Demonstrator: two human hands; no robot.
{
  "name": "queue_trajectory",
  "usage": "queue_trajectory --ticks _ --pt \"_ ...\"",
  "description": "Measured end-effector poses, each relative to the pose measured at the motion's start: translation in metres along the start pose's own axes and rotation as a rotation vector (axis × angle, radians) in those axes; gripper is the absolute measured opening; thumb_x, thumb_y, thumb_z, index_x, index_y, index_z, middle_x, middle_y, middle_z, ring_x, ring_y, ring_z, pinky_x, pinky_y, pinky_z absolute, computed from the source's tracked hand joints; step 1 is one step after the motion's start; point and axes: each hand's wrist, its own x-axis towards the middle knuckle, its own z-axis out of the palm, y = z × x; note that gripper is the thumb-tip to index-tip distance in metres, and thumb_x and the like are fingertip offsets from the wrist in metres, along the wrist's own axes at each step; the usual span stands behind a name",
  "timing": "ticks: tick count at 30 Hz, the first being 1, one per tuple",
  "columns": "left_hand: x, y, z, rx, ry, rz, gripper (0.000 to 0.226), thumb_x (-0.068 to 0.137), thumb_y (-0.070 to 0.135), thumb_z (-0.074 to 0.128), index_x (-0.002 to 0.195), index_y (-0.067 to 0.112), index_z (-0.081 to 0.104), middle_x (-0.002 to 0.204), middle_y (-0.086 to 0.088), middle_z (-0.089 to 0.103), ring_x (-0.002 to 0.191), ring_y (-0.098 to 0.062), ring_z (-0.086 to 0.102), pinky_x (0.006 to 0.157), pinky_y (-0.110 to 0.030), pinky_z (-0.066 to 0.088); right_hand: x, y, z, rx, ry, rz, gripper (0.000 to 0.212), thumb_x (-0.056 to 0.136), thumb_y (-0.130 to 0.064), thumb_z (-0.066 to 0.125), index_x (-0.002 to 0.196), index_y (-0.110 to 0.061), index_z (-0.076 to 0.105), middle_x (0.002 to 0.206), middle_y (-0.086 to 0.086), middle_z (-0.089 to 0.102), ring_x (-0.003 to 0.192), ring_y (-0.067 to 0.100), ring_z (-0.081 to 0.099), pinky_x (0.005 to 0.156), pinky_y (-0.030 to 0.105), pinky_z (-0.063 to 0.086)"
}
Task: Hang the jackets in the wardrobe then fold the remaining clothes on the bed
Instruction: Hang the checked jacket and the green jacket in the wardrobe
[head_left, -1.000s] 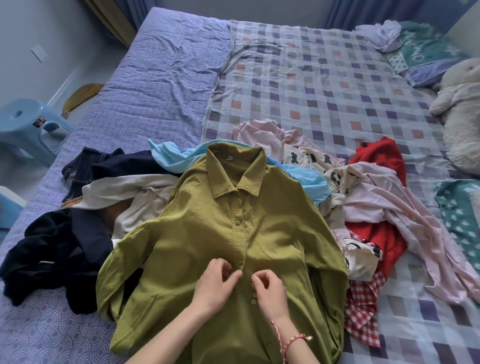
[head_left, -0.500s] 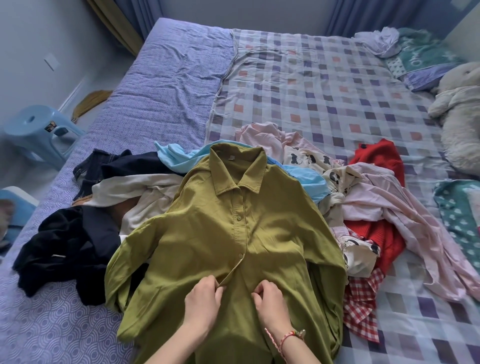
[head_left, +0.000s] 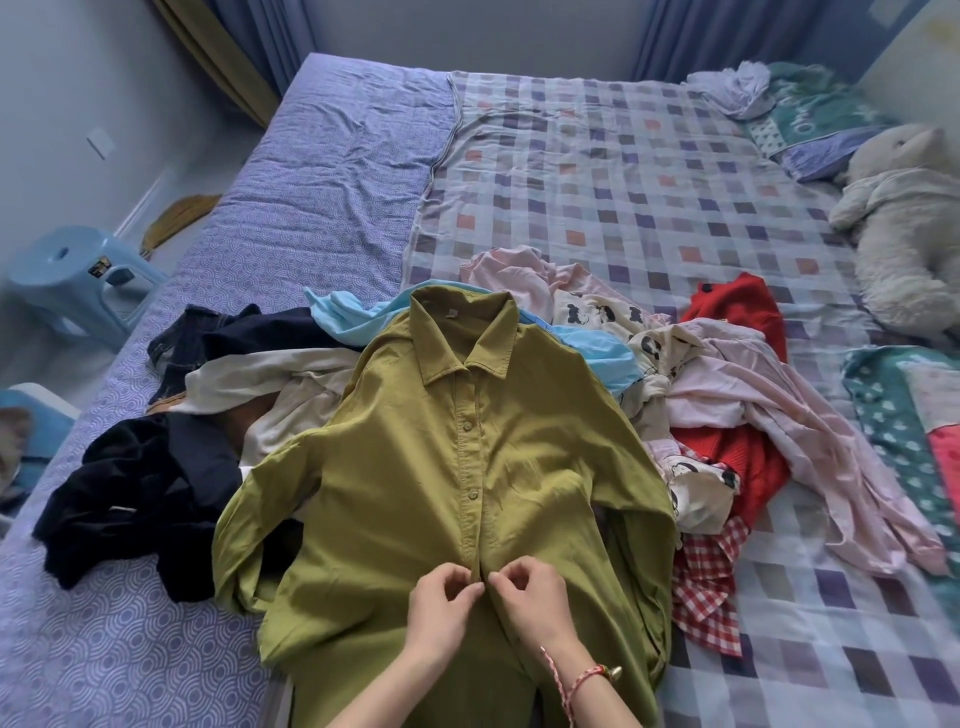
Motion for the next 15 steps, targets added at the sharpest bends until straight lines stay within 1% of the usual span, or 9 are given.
queue_trajectory --ticks 2,6,8,11,13,15 --pt "0.0000 -0.0028 0.0024 -0.043 0.002 -0.012 0.021 0.081 0.006 0.068 0.072 0.021 0.058 0.070 0.011 0.060 0.070 -0.010 0.055 0.061 -0.008 0.040 -0.0025 -0.0001 -0.0002 0.041 0.002 -0.013 0.024 0.083 -0.021 0.066 0.063 -0.028 0.055 0.068 -0.013 0.059 0.067 0.001 0.053 0.059 0.009 0.040" --pt "-0.0026 -0.0041 0.0047 -0.071 0.018 0.003 0.015 0.082 0.002 0.066 0.079 0.017 0.062 0.072 0.009 0.062 0.070 -0.005 0.056 0.063 -0.008 0.040 -0.0080 -0.0002 0.0029 0.075 0.005 -0.042 0.024 0.084 -0.018 0.064 0.065 -0.027 0.056 0.067 -0.013 0.059 0.065 -0.001 0.053 0.059 0.007 0.040" --pt "-0.0038 -0.0040 0.0055 -0.093 0.026 0.004 0.017 0.082 0.002 0.065 0.078 0.018 0.062 0.073 0.008 0.063 0.072 -0.007 0.058 0.068 -0.013 0.041 -0.0090 -0.0008 0.0049 0.093 0.012 -0.045 0.025 0.085 -0.016 0.064 0.064 -0.028 0.055 0.067 -0.012 0.059 0.065 0.000 0.053 0.059 0.007 0.040" --pt "-0.0053 -0.0045 0.0071 -0.110 0.030 -0.007 0.019 0.082 0.003 0.066 0.076 0.020 0.062 0.072 0.008 0.064 0.071 -0.009 0.058 0.071 -0.018 0.044 -0.0090 0.0001 0.0069 0.069 0.026 -0.074 0.029 0.086 -0.015 0.062 0.063 -0.030 0.053 0.067 -0.012 0.058 0.064 0.000 0.052 0.059 0.005 0.038" --pt "-0.0051 -0.0049 0.0060 -0.169 -0.004 -0.027 0.017 0.084 0.005 0.064 0.074 0.019 0.063 0.067 0.006 0.063 0.066 -0.012 0.056 0.067 -0.022 0.045 -0.0083 0.0007 0.0050 0.040 0.001 -0.095 0.030 0.086 -0.014 0.061 0.063 -0.030 0.052 0.065 -0.013 0.057 0.062 0.000 0.053 0.060 0.006 0.038" --pt "-0.0033 -0.0059 0.0023 -0.264 -0.079 -0.069 0.017 0.088 0.005 0.058 0.074 0.011 0.065 0.061 0.001 0.060 0.059 -0.013 0.053 0.056 -0.020 0.044 -0.0058 0.0021 0.0018 0.023 -0.050 -0.112 0.031 0.085 -0.013 0.062 0.061 -0.031 0.052 0.062 -0.012 0.056 0.060 -0.004 0.054 0.060 0.006 0.039"
